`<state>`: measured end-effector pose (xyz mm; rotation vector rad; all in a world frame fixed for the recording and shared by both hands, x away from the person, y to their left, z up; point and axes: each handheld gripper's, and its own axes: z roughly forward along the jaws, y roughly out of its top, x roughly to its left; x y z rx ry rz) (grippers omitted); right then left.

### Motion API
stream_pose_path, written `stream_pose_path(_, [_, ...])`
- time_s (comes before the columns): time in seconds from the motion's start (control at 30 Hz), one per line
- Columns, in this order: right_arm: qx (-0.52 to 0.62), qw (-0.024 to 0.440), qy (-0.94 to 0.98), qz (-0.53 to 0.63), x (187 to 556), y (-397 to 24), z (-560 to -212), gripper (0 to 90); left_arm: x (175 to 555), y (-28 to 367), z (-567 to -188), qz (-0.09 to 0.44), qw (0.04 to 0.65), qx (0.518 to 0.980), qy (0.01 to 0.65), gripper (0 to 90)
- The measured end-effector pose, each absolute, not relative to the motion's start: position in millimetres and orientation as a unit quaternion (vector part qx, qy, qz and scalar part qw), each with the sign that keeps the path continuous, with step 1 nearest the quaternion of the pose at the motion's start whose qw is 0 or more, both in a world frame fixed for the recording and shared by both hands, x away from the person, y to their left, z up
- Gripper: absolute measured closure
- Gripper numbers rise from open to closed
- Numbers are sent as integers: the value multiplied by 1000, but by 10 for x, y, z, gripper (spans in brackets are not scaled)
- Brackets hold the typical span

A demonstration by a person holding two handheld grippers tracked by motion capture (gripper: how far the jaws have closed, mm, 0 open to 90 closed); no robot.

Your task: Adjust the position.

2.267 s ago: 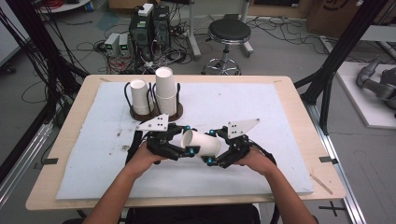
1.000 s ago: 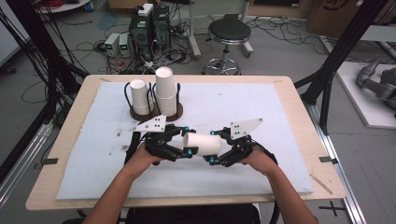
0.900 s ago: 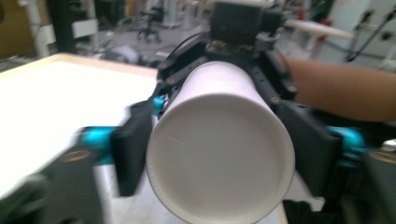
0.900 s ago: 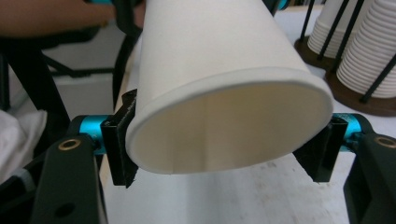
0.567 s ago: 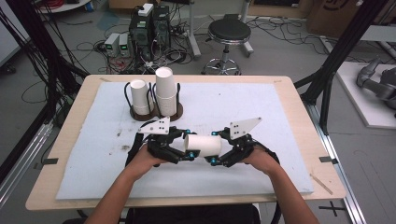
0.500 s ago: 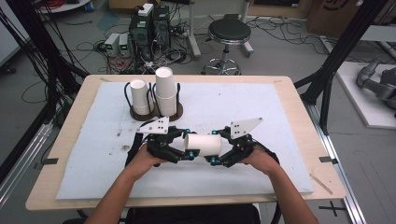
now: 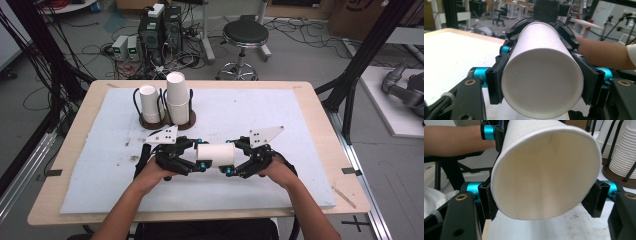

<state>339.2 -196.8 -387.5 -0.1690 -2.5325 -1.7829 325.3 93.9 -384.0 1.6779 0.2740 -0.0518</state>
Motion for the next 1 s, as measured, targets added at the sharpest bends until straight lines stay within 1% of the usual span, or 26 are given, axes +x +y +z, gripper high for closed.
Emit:
stream_pose_path(0.07, [-51,20,-820,-570,3400,-1974,-3878,288,3256,956,-3816,-18,663,736,134,248])
stream_pose_path(0.17, [-52,17,-830,-554,3401,-1976,-3891,291,3258,970,-3796,-19,664,735,131,242])
stream_pose_path(0.2, [-52,17,-833,-550,3403,-1970,-3897,297,3259,967,-3800,-22,662,738,127,247])
stream_pose_path(0.27, [-49,21,-835,-548,3400,-1951,-3904,297,3254,948,-3816,-25,654,748,116,292])
stream_pose_path(0.33, [-45,25,-833,-550,3396,-1941,-3894,297,3248,923,-3838,-32,647,754,109,311])
stream_pose_path(0.37, [-46,27,-832,-552,3392,-1943,-3885,297,3245,916,-3844,-29,646,756,105,335])
stream_pose_path(0.43, [-43,29,-831,-553,3397,-1956,-3877,296,3240,916,-3843,-32,648,754,102,343])
stream_pose_path(0.53, [-49,30,-827,-559,3388,-1958,-3876,253,3235,928,-3829,-28,657,746,101,345])
stream_pose_path(0.6, [-62,27,-820,-569,3383,-1947,-3876,196,3237,955,-3818,-26,669,735,104,345])
stream_pose_path(0.67, [-72,33,-811,-580,3385,-1957,-3880,196,3240,985,-3813,-26,677,728,107,346])
stream_pose_path(0.7, [-76,35,-806,-586,3387,-1966,-3881,199,3240,988,-3815,-26,676,729,107,346])
stream_pose_path(0.77, [-75,42,-798,-596,3404,-1991,-3867,260,3235,982,-3833,-25,667,737,106,349])
stream_pose_path(0.8, [-72,42,-796,-599,3405,-2001,-3859,273,3233,979,-3841,-27,663,740,104,351])
stream_pose_path(0.93, [-69,43,-804,-589,3410,-2010,-3862,297,3228,964,-3860,-21,655,747,108,351])
stream_pose_path(1.0, [-69,47,-808,-583,3420,-2005,-3872,320,3235,964,-3866,-18,652,749,121,331])
